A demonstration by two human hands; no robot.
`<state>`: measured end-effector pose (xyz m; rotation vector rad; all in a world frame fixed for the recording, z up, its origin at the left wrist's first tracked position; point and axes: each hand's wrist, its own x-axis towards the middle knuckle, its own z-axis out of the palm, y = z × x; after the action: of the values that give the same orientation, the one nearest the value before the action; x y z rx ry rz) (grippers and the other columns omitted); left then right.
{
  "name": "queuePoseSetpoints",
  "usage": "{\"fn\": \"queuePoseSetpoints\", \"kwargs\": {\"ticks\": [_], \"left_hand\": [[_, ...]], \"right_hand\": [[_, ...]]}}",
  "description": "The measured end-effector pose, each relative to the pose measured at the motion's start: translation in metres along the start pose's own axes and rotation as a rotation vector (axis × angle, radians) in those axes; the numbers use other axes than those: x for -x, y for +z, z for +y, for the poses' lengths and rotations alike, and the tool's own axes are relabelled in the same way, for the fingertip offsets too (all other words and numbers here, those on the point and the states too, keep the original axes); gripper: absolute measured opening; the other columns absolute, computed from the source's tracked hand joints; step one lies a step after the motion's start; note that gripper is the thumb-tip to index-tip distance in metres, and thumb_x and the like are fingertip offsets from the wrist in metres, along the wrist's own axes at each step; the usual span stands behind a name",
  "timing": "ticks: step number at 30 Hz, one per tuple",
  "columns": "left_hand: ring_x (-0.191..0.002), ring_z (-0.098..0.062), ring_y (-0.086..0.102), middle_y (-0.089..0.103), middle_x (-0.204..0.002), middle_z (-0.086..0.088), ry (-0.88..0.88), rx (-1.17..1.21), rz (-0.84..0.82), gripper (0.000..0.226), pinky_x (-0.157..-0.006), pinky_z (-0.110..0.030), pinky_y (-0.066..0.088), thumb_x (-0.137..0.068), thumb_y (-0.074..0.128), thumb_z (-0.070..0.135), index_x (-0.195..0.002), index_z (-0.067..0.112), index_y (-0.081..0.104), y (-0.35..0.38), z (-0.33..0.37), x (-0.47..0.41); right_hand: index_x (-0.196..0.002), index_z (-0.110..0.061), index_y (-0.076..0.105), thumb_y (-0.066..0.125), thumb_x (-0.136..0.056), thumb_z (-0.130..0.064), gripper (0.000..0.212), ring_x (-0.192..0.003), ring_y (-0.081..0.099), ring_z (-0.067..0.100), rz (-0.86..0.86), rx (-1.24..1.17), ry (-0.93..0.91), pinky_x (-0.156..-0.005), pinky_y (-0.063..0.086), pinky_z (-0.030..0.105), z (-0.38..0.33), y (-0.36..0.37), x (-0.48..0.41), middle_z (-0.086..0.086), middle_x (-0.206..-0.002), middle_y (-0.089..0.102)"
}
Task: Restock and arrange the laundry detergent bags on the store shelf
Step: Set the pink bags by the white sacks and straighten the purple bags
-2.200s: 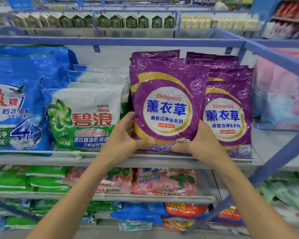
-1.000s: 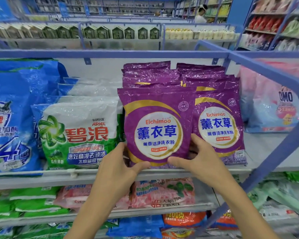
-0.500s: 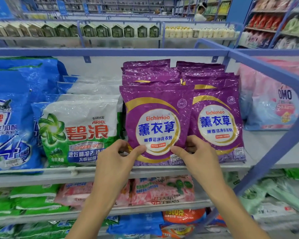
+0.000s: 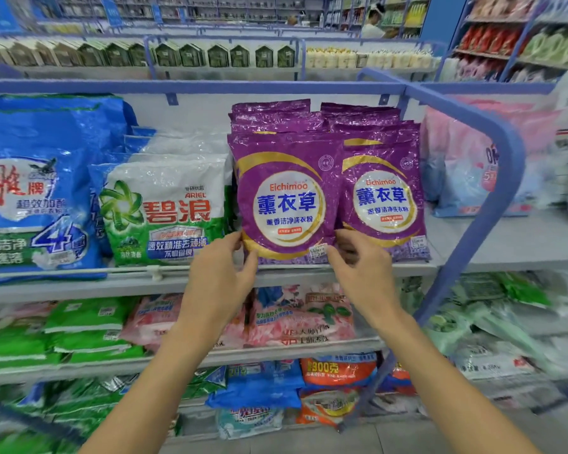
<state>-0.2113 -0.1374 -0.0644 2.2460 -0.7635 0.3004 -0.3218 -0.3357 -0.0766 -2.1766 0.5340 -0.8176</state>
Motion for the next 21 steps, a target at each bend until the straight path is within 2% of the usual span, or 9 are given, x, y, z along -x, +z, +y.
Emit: {"fn": "queuePoseSetpoints", "kwargs": {"ticks": [3, 5, 8, 11, 16, 19, 21], "left_hand": [[-0.12, -0.034, 0.057, 0.067, -0.123, -0.012, 0.027, -0.237, -0.072, 0.054, -0.106, -0.045, 0.046, -0.095, 0.067, 0.034, -0.138, 0.002, 0.058, 0.005, 0.002, 0.024], [-0.124, -0.036, 0.055, 0.066, -0.128, -0.015, 0.03, -0.321, -0.086, 0.054, -0.112, -0.048, 0.042, -0.095, 0.067, 0.035, -0.136, 0.001, 0.059, 0.007, 0.007, 0.043], [-0.125, -0.037, 0.055, 0.066, -0.13, -0.015, 0.033, -0.393, -0.097, 0.053, -0.109, -0.047, 0.044, -0.094, 0.068, 0.037, -0.133, 0.002, 0.062, 0.011, 0.023, 0.073], [-0.126, -0.038, 0.055, 0.065, -0.131, -0.015, 0.02, -0.397, -0.124, 0.053, -0.109, -0.048, 0.044, -0.095, 0.066, 0.039, -0.132, 0.002, 0.063, 0.022, 0.045, 0.102], [-0.134, -0.035, 0.048, 0.057, -0.144, -0.013, 0.054, -0.354, -0.24, 0.059, -0.114, -0.046, 0.038, -0.101, 0.051, 0.048, -0.142, 0.006, 0.055, 0.065, 0.093, 0.15], [-0.124, -0.039, 0.056, 0.062, -0.136, -0.017, 0.142, -0.286, -0.3, 0.068, -0.106, -0.05, 0.045, -0.095, 0.041, 0.055, -0.132, 0.002, 0.063, 0.101, 0.126, 0.179], [-0.122, -0.039, 0.058, 0.065, -0.131, -0.017, 0.204, -0.254, -0.346, 0.07, -0.105, -0.05, 0.047, -0.092, 0.042, 0.056, -0.129, 0.001, 0.065, 0.125, 0.147, 0.195]], "right_hand": [[-0.138, -0.014, 0.059, 0.066, -0.1, -0.028, 0.041, -0.114, 0.053, 0.005, -0.078, 0.142, -0.088, -0.1, 0.041, 0.018, 0.002, -0.013, 0.017, -0.004, -0.127, 0.062], [-0.145, -0.016, 0.053, 0.06, -0.102, -0.035, 0.047, -0.13, 0.05, 0.012, -0.141, 0.255, -0.116, -0.104, 0.035, 0.02, 0.006, -0.026, 0.03, -0.002, -0.141, 0.058], [-0.153, -0.016, 0.044, 0.054, -0.103, -0.046, 0.059, -0.146, 0.037, 0.015, -0.234, 0.369, -0.107, -0.117, 0.031, 0.031, 0.017, -0.05, 0.053, -0.001, -0.156, 0.046], [-0.155, -0.017, 0.043, 0.05, -0.103, -0.052, 0.063, -0.149, 0.033, 0.017, -0.272, 0.425, -0.095, -0.124, 0.025, 0.035, 0.036, -0.081, 0.078, -0.001, -0.16, 0.042], [-0.152, -0.016, 0.047, 0.049, -0.103, -0.052, 0.061, -0.148, 0.036, 0.019, -0.24, 0.46, -0.019, -0.123, 0.027, 0.037, 0.079, -0.143, 0.132, 0.0, -0.157, 0.046], [-0.152, -0.016, 0.048, 0.047, -0.103, -0.055, 0.062, -0.147, 0.037, 0.017, -0.194, 0.493, 0.07, -0.121, 0.027, 0.033, 0.112, -0.185, 0.169, -0.001, -0.157, 0.046], [-0.152, -0.017, 0.048, 0.047, -0.103, -0.054, 0.061, -0.147, 0.037, 0.016, -0.155, 0.496, 0.151, -0.12, 0.028, 0.033, 0.134, -0.215, 0.188, -0.002, -0.158, 0.045]]}}
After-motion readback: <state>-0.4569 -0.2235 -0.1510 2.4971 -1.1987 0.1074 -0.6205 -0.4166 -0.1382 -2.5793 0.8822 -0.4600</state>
